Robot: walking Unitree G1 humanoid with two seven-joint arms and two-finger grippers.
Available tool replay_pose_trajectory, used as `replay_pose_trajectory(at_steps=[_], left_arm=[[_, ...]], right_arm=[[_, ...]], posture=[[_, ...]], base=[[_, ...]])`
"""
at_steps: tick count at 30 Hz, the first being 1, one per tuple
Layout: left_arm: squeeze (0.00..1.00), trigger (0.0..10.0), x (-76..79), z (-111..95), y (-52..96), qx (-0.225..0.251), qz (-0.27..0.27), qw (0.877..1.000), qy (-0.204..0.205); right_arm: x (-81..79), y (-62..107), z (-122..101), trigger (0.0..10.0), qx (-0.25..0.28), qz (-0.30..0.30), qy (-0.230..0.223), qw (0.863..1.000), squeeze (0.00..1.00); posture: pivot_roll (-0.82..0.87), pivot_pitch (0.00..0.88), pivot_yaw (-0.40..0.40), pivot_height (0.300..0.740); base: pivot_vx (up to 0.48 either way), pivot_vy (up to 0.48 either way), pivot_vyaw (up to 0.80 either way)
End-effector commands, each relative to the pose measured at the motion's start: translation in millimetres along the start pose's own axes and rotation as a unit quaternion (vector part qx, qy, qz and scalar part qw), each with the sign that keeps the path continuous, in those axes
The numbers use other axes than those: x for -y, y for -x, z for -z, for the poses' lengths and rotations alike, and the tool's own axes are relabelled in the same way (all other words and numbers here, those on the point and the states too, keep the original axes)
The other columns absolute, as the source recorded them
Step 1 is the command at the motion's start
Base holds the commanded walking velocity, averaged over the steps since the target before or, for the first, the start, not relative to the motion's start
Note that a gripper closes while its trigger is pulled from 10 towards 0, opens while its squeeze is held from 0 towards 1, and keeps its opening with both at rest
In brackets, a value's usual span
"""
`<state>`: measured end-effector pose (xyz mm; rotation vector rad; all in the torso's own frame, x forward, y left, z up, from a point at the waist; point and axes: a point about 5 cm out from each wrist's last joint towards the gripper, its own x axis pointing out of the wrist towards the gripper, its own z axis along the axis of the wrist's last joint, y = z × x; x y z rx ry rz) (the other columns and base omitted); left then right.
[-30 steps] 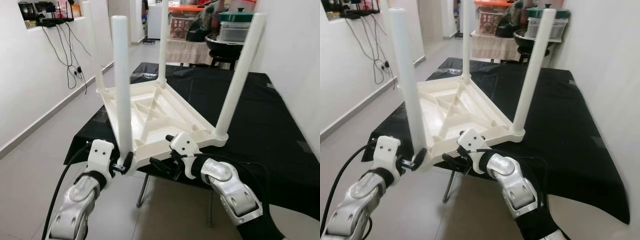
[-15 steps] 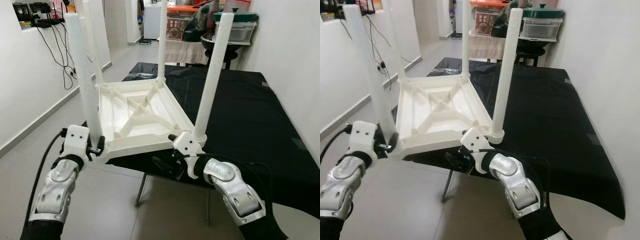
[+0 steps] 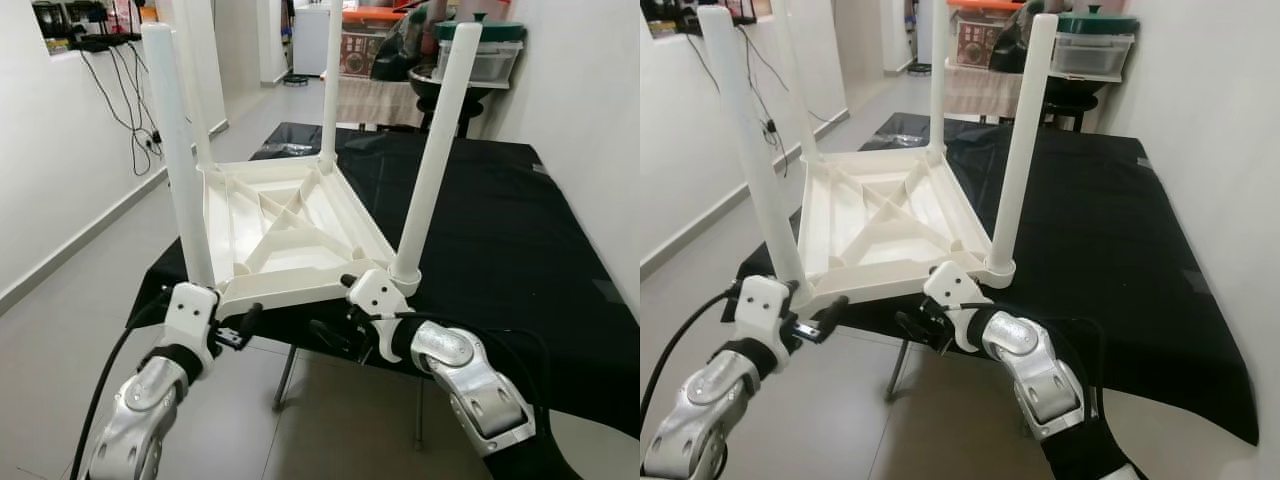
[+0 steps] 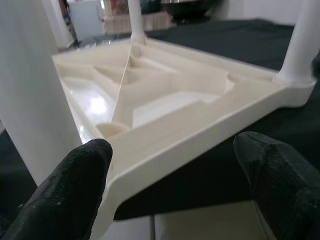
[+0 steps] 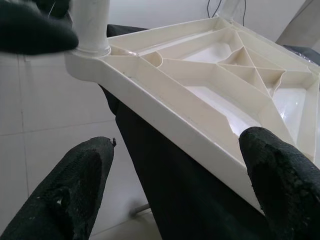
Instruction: Building children table
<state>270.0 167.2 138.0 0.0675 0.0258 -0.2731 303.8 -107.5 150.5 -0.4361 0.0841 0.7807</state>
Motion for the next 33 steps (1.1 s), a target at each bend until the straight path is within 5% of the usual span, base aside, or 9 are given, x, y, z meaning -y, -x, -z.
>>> replay_pose_trajectory(at_steps=[1,20,27,33], left_arm=[[0.0,10.0,10.3,1.8,12.1,-0.007,0.016,1.0,0.011],[0.0,10.0,28.0,4.7,32.9,-0.016,0.049,0.999,0.004],[0.0,10.0,40.1,1.7,31.6,-0.013,0.081,0.997,0.003],[0.0,10.0,49.2,0.4,31.6,-0.011,0.106,0.994,-0.001]], right_arm=[[-1.5,0.1,6.9,10.0,-0.012,0.004,-0.008,1.0,0.0],[4.3,4.2,24.3,10.0,-0.037,0.066,-0.028,0.997,0.0],[11.6,7.5,19.5,10.0,-0.033,0.048,-0.007,0.998,0.0],[8.7,15.1,18.6,10.0,-0.046,-0.031,0.039,0.998,0.0]], posture=[[0.05,0.0,-0.045,0.74],[0.05,0.0,-0.043,0.74],[0.04,0.0,-0.047,0.74],[0.04,0.0,-0.05,0.74]], base=[[0.0,0.0,0.0],[0.179,0.0,0.13],[0.355,0.0,0.34],[0.18,0.0,0.0]])
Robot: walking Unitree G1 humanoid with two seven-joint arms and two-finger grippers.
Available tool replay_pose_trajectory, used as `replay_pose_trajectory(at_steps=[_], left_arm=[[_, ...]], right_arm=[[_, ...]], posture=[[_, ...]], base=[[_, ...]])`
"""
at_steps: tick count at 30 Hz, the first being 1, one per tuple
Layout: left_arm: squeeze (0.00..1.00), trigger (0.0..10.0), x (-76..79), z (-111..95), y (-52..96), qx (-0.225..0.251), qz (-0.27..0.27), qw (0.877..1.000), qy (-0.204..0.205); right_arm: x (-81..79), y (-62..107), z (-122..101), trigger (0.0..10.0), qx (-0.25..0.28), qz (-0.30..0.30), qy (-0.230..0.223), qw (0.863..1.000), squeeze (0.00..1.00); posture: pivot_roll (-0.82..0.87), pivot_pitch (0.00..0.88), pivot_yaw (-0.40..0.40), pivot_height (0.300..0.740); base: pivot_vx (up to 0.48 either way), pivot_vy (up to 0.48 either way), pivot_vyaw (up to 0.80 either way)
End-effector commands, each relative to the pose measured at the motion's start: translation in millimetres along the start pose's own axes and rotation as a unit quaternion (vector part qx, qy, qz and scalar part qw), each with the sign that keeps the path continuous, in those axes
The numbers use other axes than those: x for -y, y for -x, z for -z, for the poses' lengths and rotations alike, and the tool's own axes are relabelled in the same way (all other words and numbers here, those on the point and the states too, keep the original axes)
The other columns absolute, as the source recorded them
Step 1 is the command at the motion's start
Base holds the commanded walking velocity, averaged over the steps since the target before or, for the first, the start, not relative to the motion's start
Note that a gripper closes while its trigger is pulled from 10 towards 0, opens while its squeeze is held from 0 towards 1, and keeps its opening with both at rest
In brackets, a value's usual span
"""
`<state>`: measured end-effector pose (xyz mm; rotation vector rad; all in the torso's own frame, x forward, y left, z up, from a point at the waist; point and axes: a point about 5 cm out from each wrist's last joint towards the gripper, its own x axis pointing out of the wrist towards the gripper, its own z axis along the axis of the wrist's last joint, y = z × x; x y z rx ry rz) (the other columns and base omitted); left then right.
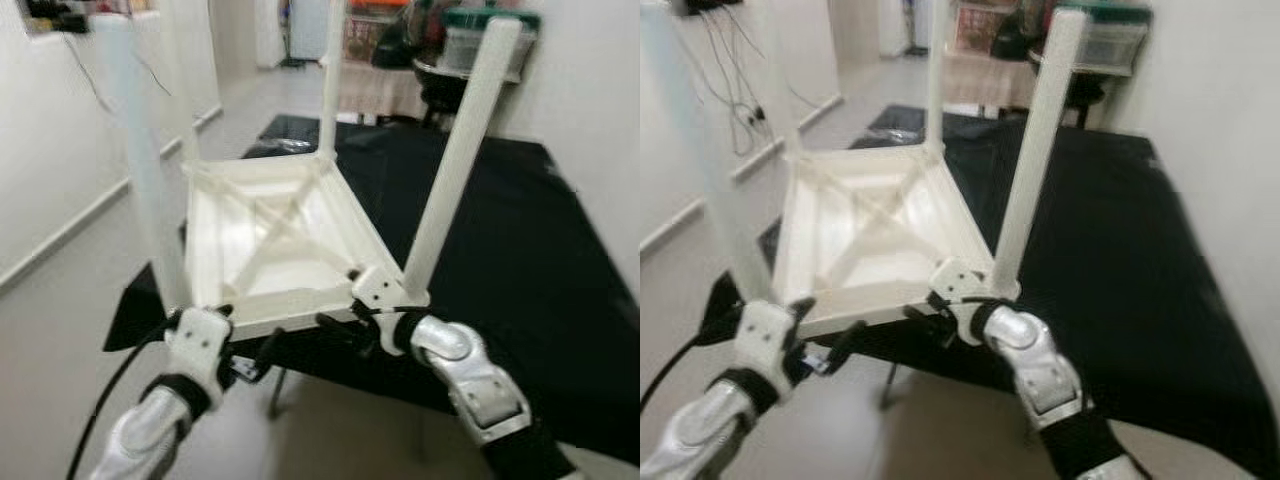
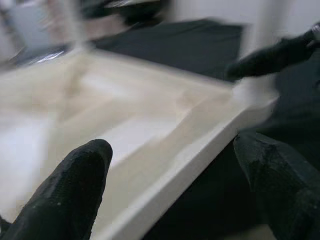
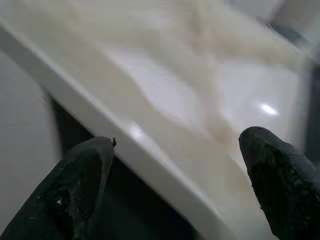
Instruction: Building children table
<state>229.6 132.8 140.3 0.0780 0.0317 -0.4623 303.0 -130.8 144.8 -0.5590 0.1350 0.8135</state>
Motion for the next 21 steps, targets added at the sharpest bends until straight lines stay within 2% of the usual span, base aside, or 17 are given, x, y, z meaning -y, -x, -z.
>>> replay_pose_trajectory(at_steps=[1,4,6,8,11,14,17,19,21], left_arm=[[0.0,10.0,7.2,4.5,0.6,-0.013,0.016,1.0,0.006],[0.0,10.0,16.6,7.2,0.4,-0.025,0.049,0.998,0.002],[0.0,10.0,20.4,8.5,0.7,-0.03,0.061,0.998,0.001],[0.0,10.0,21.2,8.5,0.4,-0.031,0.062,0.998,-0.002],[0.0,10.0,20.3,9.0,0.3,-0.033,0.058,0.998,-0.001],[0.0,10.0,18.4,9.9,0.0,-0.035,0.047,0.998,-0.004],[0.0,10.0,17.5,10.1,0.0,-0.036,0.042,0.998,-0.006],[0.0,10.0,14.6,11.3,0.0,-0.039,0.031,0.999,-0.01],[0.0,10.0,12.7,11.7,-0.4,-0.039,0.023,0.999,-0.012]], right_arm=[[-4.2,2.8,3.2,10.0,-0.007,-0.03,0.005,1.0,0.0],[-1.2,11.9,4.8,10.0,-0.04,-0.089,0.056,0.994,0.0],[1.1,15.2,5.9,10.0,-0.061,-0.108,0.085,0.989,0.0],[1.3,16.4,6.1,10.0,-0.069,-0.122,0.094,0.986,0.0],[3.2,13.6,2.1,10.0,-0.079,-0.116,0.107,0.984,0.0],[-3.9,11.0,-8.0,10.0,-0.052,-0.153,0.117,0.98,0.0],[-6.7,8.0,-10.7,10.0,-0.053,-0.162,0.123,0.978,0.0],[-14.4,-0.3,-12.5,10.0,-0.082,-0.193,0.146,0.967,0.0],[-17.3,-6.0,-14.0,10.0,-0.091,-0.197,0.153,0.964,0.0]], posture=[[0.04,0.0,-0.051,0.74],[0.04,0.0,-0.054,0.74],[0.04,0.0,-0.054,0.74],[0.04,0.0,-0.056,0.74],[0.04,0.0,-0.058,0.74],[0.04,0.0,-0.059,0.74],[0.04,0.0,-0.059,0.74],[0.04,0.0,-0.053,0.74],[0.04,0.0,-0.053,0.74]], base=[[0.0,0.0,0.0],[0.0,0.0,0.0],[0.0,0.0,0.0],[0.0,0.0,0.0],[0.0,0.0,0.0],[0.0,0.0,0.0],[0.0,0.0,0.0],[0.0,0.0,0.0],[0.0,0.0,0.0]])
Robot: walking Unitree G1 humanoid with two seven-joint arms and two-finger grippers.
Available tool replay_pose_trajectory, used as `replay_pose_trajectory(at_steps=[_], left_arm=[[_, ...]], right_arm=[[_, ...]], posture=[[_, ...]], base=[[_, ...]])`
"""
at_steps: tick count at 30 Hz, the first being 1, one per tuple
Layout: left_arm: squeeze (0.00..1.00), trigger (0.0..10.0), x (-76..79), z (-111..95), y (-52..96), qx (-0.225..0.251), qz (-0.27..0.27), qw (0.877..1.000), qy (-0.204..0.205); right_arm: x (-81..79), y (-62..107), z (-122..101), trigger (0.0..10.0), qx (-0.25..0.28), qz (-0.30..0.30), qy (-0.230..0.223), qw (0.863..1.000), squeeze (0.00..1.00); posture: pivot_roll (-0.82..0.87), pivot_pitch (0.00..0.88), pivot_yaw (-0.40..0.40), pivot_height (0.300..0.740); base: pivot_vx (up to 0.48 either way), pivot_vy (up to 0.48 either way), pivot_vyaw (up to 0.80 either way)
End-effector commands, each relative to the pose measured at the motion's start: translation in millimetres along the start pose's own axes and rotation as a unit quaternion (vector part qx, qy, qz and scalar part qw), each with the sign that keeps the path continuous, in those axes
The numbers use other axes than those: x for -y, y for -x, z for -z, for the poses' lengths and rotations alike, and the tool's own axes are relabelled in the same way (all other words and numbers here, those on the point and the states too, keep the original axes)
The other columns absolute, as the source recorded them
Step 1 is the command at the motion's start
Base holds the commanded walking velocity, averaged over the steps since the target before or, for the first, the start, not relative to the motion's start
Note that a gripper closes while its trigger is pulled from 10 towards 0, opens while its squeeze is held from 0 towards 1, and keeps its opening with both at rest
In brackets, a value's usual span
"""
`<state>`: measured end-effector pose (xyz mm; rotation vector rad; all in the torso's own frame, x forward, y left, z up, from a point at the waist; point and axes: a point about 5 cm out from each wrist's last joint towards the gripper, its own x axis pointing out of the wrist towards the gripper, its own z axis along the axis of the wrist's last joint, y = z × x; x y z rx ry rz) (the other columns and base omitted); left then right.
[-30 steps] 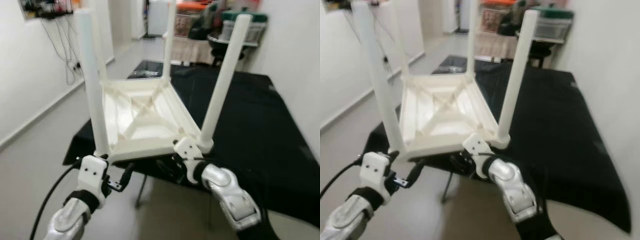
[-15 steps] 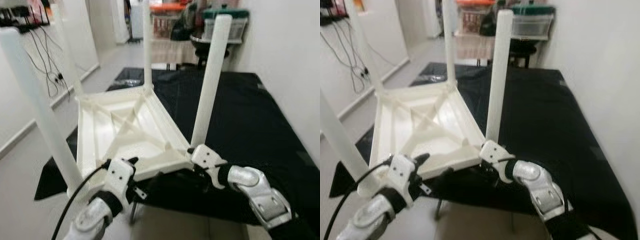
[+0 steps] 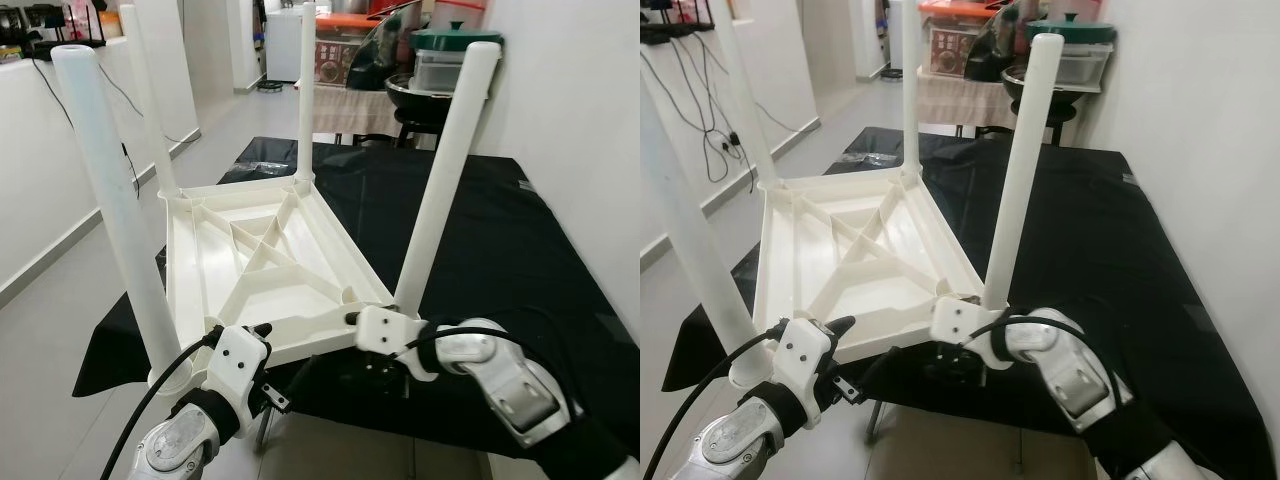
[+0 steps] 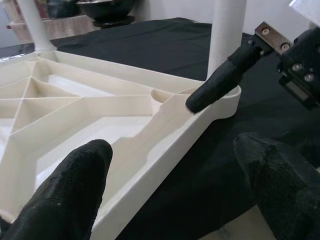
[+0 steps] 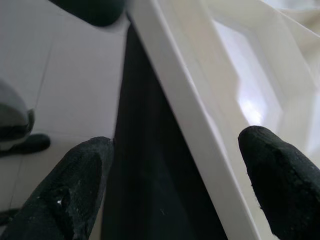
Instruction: Building children table
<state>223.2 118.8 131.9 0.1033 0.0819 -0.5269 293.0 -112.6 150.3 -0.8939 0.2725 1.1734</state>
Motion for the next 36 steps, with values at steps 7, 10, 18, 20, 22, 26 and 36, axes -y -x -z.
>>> replay_pose_trajectory(at_steps=[7,10,18,20,22,26,36], left_arm=[[0.0,10.0,-10.0,7.6,-0.2,-0.028,-0.048,0.998,-0.012],[0.0,10.0,-14.6,12.2,0.9,-0.049,-0.079,0.996,-0.015],[0.0,10.0,-21.3,26.9,10.2,-0.102,-0.125,0.987,0.003],[0.0,10.0,-21.0,26.7,10.4,-0.102,-0.125,0.987,0.002],[0.0,10.0,-21.0,26.3,10.1,-0.101,-0.127,0.987,0.002],[0.0,10.0,-21.0,25.7,9.6,-0.103,-0.13,0.986,0.003],[0.0,10.0,-20.1,24.6,8.4,-0.104,-0.134,0.985,0.006]], right_arm=[[6.9,-25.9,-0.8,10.0,-0.058,0.013,0.003,0.998,0.0],[13.0,-42.4,1.6,10.0,-0.099,0.037,-0.007,0.994,0.0],[22.8,-48.3,1.7,10.0,-0.148,0.031,0.026,0.988,0.0],[25.1,-48.2,3.9,10.0,-0.167,0.023,0.042,0.985,0.0],[28.9,-49.4,5.6,7.4,-0.186,0.02,0.048,0.981,0.0],[35.8,-52.9,4.6,1.8,-0.203,0.027,0.047,0.978,0.0],[43.9,-62.2,-2.2,0.0,-0.217,0.04,0.025,0.975,0.0]], posture=[[0.04,0.0,-0.054,0.74],[0.04,0.0,-0.054,0.74],[0.06,0.0,-0.065,0.74],[0.06,0.0,-0.065,0.74],[0.06,0.0,-0.07,0.74],[0.06,0.0,-0.072,0.74],[0.06,0.0,-0.079,0.74]], base=[[0.0,0.0,0.0],[0.0,0.0,0.0],[0.0,0.0,0.0],[0.0,0.0,0.0],[0.0,0.0,0.0],[0.0,0.0,0.0],[0.0,0.0,0.0]])
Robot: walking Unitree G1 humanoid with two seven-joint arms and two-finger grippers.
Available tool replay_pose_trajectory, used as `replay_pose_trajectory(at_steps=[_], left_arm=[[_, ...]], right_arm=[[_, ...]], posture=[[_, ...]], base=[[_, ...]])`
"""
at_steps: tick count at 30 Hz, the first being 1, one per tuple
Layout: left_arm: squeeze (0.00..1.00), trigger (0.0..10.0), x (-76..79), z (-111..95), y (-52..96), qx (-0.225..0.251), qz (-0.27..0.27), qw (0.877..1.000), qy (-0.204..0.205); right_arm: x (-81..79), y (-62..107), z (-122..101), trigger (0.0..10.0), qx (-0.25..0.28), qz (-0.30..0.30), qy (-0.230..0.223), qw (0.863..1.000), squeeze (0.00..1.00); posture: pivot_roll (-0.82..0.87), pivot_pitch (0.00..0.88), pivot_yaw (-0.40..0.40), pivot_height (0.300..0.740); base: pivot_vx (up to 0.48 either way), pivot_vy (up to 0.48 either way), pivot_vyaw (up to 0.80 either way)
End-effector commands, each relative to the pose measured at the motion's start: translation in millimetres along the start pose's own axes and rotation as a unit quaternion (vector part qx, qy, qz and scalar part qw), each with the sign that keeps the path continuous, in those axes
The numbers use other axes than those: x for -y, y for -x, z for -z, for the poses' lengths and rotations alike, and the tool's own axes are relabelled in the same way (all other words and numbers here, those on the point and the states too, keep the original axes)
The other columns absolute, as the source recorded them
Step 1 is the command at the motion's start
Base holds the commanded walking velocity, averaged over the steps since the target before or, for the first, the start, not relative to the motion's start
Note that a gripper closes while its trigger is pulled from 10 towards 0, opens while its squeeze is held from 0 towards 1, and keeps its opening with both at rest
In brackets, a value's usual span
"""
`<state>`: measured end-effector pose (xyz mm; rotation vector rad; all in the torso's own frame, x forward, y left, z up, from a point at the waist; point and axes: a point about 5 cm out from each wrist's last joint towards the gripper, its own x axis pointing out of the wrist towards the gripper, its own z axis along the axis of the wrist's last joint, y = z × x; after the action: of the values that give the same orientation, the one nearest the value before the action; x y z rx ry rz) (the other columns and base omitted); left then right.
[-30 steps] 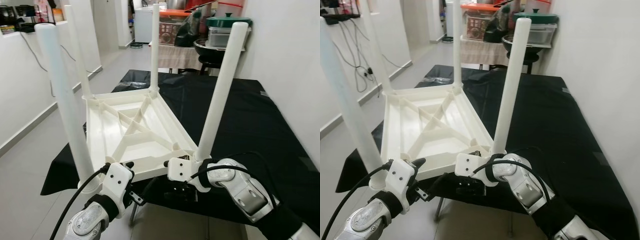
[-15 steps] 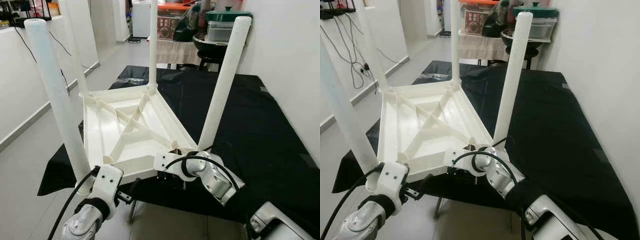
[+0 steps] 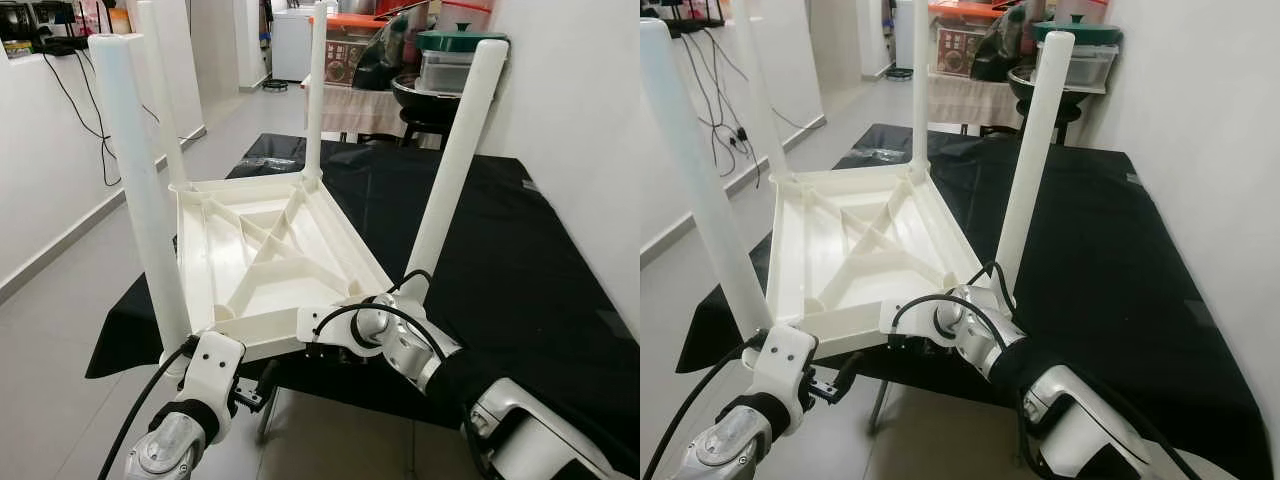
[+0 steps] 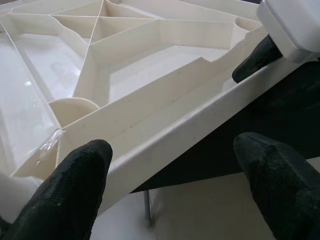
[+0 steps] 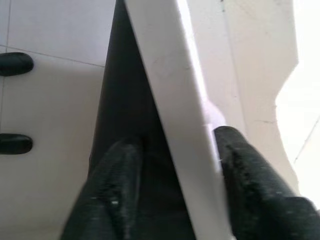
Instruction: Building children table
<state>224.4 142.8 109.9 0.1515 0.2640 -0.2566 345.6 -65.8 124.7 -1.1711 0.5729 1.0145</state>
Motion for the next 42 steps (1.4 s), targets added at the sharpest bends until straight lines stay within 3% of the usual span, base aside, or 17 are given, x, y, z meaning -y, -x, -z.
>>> replay_pose_trajectory(at_steps=[1,7,10,14,19,30,31,32,33,34,35,37,39,40,42], left_arm=[[0.0,10.0,-0.2,-0.2,-0.5,-0.004,-0.006,1.0,-0.001],[0.0,10.0,0.1,-0.7,-0.5,-0.003,-0.006,1.0,0.0],[0.0,10.0,0.0,-1.0,-0.3,-0.003,-0.006,1.0,-0.001],[0.0,10.0,0.1,-1.3,-0.1,-0.002,-0.006,1.0,-0.001],[0.0,10.0,-0.2,-2.0,-0.2,-0.002,-0.006,1.0,-0.002],[0.0,10.0,0.1,-3.3,-0.4,0.0,-0.005,1.0,-0.003],[0.0,10.0,0.1,-3.6,-0.4,0.002,-0.006,1.0,-0.003],[0.0,10.0,0.1,-3.6,-0.4,0.002,-0.006,1.0,-0.003],[0.0,10.0,0.1,-3.8,-0.4,0.002,-0.006,1.0,-0.004],[0.0,10.0,0.1,-3.8,-0.4,0.002,-0.006,1.0,-0.004],[0.0,10.0,0.0,-3.9,-0.3,0.003,-0.006,1.0,-0.004],[0.0,10.0,-0.2,-4.2,-0.6,0.003,-0.007,1.0,-0.005],[0.0,10.0,-0.2,-4.2,-0.6,0.003,-0.007,1.0,-0.005],[0.0,10.0,-0.5,-4.5,-1.1,0.004,-0.008,1.0,-0.007],[0.0,10.0,-1.2,-5.2,-2.0,0.005,-0.011,1.0,-0.01]], right_arm=[[14.9,4.1,3.8,0.0,-0.02,0.05,-0.02,0.998,0.0],[17.9,2.2,3.8,0.0,-0.024,0.059,-0.052,0.997,0.0],[26.7,4.4,9.6,0.0,-0.033,0.087,-0.137,0.986,0.0],[30.6,6.4,14.9,0.0,-0.041,0.098,-0.173,0.979,0.0],[37.4,9.6,22.6,0.0,-0.032,0.121,-0.25,0.96,0.0],[41.6,7.7,14.2,0.0,-0.009,0.143,-0.279,0.949,0.0],[49.5,9.0,0.1,3.7,0.038,0.183,-0.273,0.944,0.0],[49.5,9.0,0.1,3.7,0.038,0.183,-0.273,0.944,0.0],[55.5,11.2,-9.7,8.3,0.075,0.214,-0.261,0.938,0.0],[55.5,11.2,-9.7,8.3,0.075,0.214,-0.261,0.938,0.0],[60.8,14.1,-19.8,10.0,0.113,0.242,-0.245,0.932,0.0],[61.9,15.6,-33.3,10.0,0.165,0.238,-0.236,0.928,0.0],[61.9,15.6,-33.3,10.0,0.165,0.238,-0.236,0.928,0.0],[62.0,16.4,-40.3,10.0,0.19,0.236,-0.237,0.923,1.0],[63.6,19.1,-47.7,10.0,0.223,0.244,-0.243,0.912,1.0]], posture=[[0.06,0.0,-0.08,0.74],[0.06,0.0,-0.081,0.74],[0.06,0.0,-0.081,0.74],[0.06,0.0,-0.081,0.74],[0.06,0.0,-0.078,0.74],[0.06,0.0,-0.083,0.74],[0.07,0.0,-0.084,0.74],[0.07,0.0,-0.084,0.74],[0.07,0.0,-0.084,0.74],[0.07,0.0,-0.084,0.74],[0.07,0.0,-0.083,0.74],[0.07,0.0,-0.081,0.74],[0.07,0.0,-0.081,0.74],[0.06,0.0,-0.083,0.74],[0.06,0.0,-0.082,0.74]], base=[[0.0,0.0,0.0],[0.0,0.0,0.0],[0.0,0.0,0.0],[0.0,0.0,0.0],[0.0,0.0,0.0],[0.0,0.0,0.0],[0.0,0.0,0.0],[0.0,0.0,0.0],[0.0,0.0,0.0],[0.0,0.0,0.0],[0.0,0.0,0.0],[0.0,0.0,0.0],[0.0,0.0,0.0],[0.0,0.0,0.0],[0.0,0.0,0.0]])
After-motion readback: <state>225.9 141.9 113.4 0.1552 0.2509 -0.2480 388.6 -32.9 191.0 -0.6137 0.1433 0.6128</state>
